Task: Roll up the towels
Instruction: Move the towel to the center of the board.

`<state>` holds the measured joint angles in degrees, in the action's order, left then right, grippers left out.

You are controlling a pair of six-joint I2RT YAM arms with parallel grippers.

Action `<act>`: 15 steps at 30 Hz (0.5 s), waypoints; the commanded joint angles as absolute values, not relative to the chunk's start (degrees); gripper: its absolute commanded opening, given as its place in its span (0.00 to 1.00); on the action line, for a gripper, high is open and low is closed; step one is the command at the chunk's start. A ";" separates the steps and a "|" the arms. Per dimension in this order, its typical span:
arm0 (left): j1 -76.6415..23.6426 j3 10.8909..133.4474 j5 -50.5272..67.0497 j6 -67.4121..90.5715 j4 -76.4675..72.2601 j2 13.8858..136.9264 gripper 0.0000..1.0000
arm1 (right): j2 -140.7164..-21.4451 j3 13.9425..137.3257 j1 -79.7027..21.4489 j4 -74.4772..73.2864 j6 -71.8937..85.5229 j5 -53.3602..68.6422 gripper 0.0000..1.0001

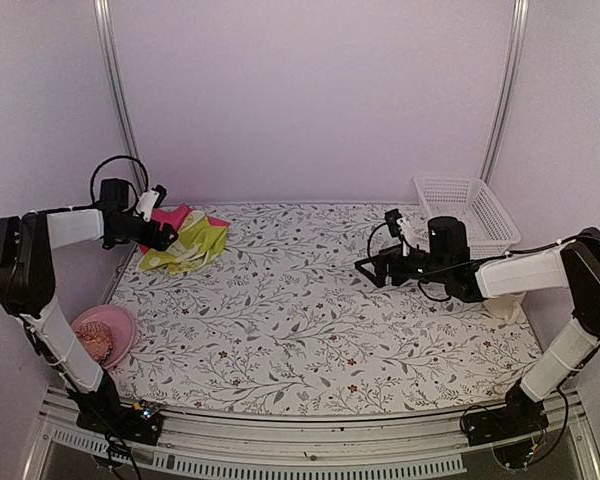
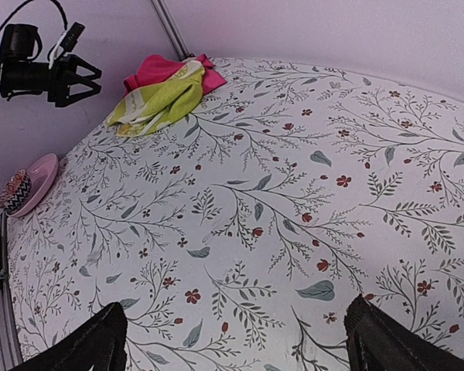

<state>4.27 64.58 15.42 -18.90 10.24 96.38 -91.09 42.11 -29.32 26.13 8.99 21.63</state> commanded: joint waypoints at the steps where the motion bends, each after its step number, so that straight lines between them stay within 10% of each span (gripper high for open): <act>1: 4.75 66.03 14.03 -21.20 13.02 99.74 0.97 | -92.79 44.84 -30.24 28.96 8.06 22.63 0.99; 15: 4.74 69.33 10.06 -22.46 14.70 110.04 0.90 | -93.82 44.12 -30.32 30.78 9.31 25.47 0.99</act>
